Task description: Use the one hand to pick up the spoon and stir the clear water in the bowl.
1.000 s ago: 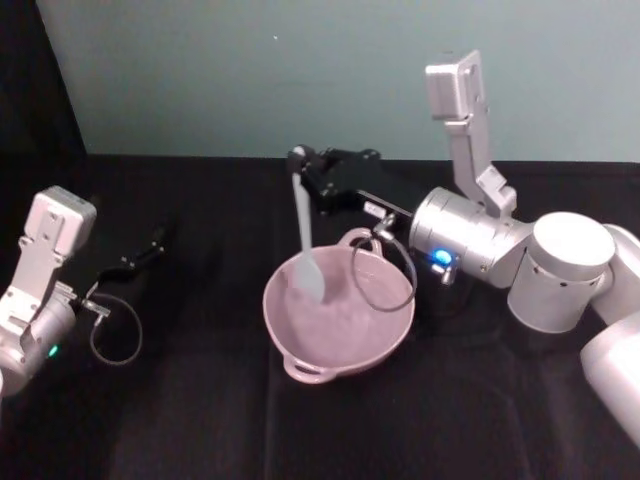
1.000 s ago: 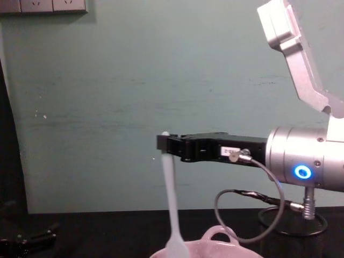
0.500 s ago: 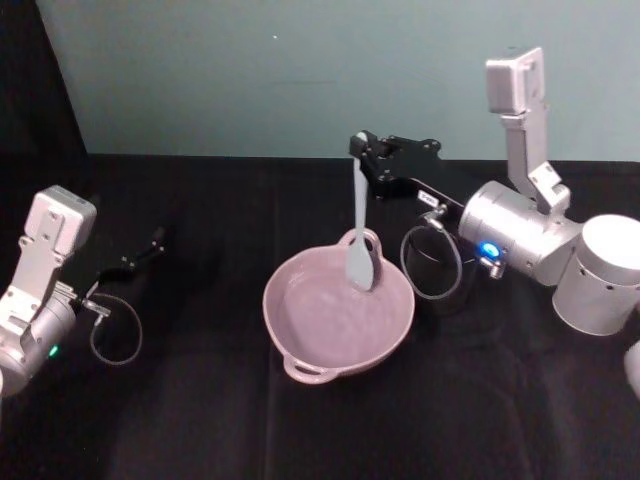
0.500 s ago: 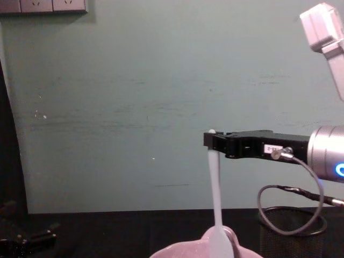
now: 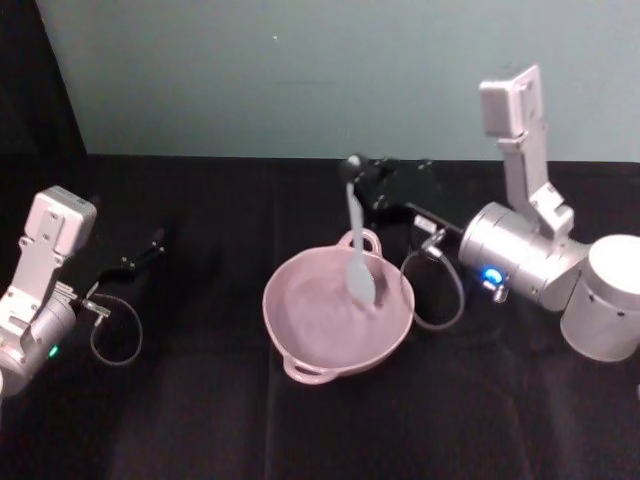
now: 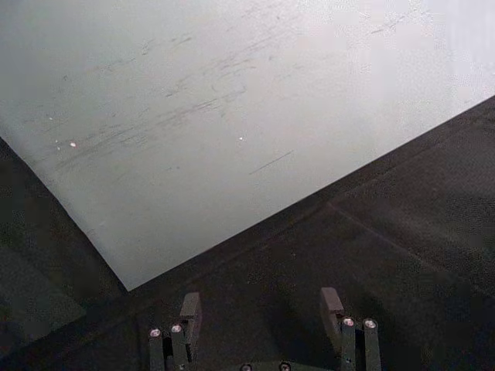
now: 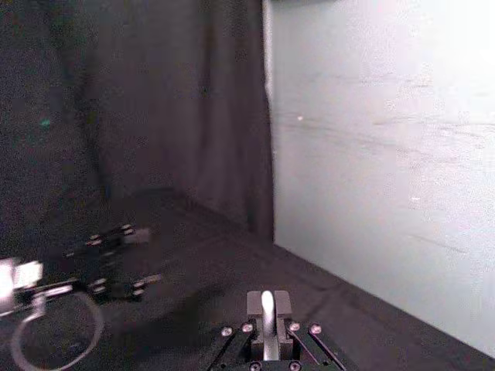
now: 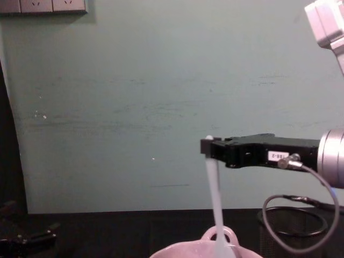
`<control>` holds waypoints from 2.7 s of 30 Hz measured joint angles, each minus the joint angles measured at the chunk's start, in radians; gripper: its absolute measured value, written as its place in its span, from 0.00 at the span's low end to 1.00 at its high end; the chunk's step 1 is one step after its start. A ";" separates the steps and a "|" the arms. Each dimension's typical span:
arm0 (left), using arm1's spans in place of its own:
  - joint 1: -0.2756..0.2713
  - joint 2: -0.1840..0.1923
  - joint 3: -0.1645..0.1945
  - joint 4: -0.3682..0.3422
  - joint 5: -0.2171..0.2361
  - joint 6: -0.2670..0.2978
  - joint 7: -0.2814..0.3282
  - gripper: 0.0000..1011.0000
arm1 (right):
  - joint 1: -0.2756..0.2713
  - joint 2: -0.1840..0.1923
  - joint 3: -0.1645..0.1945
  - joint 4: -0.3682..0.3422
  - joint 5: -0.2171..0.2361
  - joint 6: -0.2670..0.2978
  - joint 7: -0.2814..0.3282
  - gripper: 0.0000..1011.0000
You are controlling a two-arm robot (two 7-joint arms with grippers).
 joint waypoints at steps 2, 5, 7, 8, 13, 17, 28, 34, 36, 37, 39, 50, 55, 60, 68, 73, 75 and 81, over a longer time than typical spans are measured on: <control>0.000 0.000 0.000 0.000 0.000 0.000 0.000 1.00 | -0.012 0.001 -0.012 -0.029 -0.005 0.007 0.003 0.09; 0.000 0.000 0.000 0.000 0.000 0.000 0.000 1.00 | -0.021 0.001 -0.026 -0.053 -0.008 0.014 0.010 0.09; 0.000 0.000 0.000 0.000 0.000 0.000 0.000 1.00 | -0.027 -0.006 -0.041 -0.072 -0.007 0.018 0.019 0.09; 0.000 0.000 0.000 0.000 0.000 0.000 0.000 1.00 | -0.028 -0.008 -0.046 -0.076 -0.006 0.019 0.021 0.09; 0.000 0.000 0.000 0.000 0.000 0.000 0.000 1.00 | -0.028 -0.029 -0.079 -0.088 0.001 0.023 0.037 0.09; 0.000 0.000 0.000 0.000 0.000 0.000 0.000 1.00 | -0.012 -0.046 -0.096 -0.074 0.006 0.023 0.045 0.10; 0.000 0.000 0.000 0.000 0.000 0.000 0.000 1.00 | 0.049 -0.093 -0.085 0.054 0.049 -0.008 0.058 0.09; 0.000 0.000 0.000 0.000 0.000 0.000 0.000 1.00 | 0.074 -0.105 -0.044 0.138 0.086 -0.031 0.050 0.09; 0.000 0.000 0.000 0.000 0.000 0.000 0.000 1.00 | 0.076 -0.097 -0.029 0.148 0.088 -0.038 0.038 0.09; 0.000 0.000 0.000 0.000 0.000 0.000 0.000 1.00 | 0.076 -0.093 -0.024 0.149 0.088 -0.039 0.033 0.09; 0.000 0.000 0.000 0.000 0.000 0.000 0.000 1.00 | 0.074 -0.079 -0.009 0.147 0.087 -0.043 0.019 0.10; 0.000 0.000 0.000 0.000 0.000 0.000 0.000 1.00 | 0.027 -0.015 0.037 0.079 0.076 -0.039 -0.011 0.09; 0.000 0.000 0.000 0.000 0.000 0.000 0.000 1.00 | 0.006 0.011 0.028 0.035 0.052 -0.024 -0.012 0.09; 0.000 0.000 0.000 0.000 0.000 0.000 0.000 1.00 | -0.003 0.024 -0.003 -0.015 0.015 -0.004 -0.005 0.09; 0.000 0.000 0.000 0.000 0.000 0.000 0.000 1.00 | -0.009 0.006 -0.079 -0.092 -0.026 0.024 0.029 0.09; 0.000 0.000 0.000 0.000 0.000 0.000 0.000 1.00 | -0.016 -0.022 -0.096 -0.107 -0.015 0.021 0.041 0.09; 0.000 0.000 0.000 0.000 0.000 0.000 0.000 1.00 | -0.019 -0.030 -0.099 -0.109 -0.006 0.016 0.042 0.09; 0.000 0.000 0.000 0.000 0.000 0.000 0.000 1.00 | -0.025 -0.037 -0.095 -0.116 0.005 0.004 0.037 0.09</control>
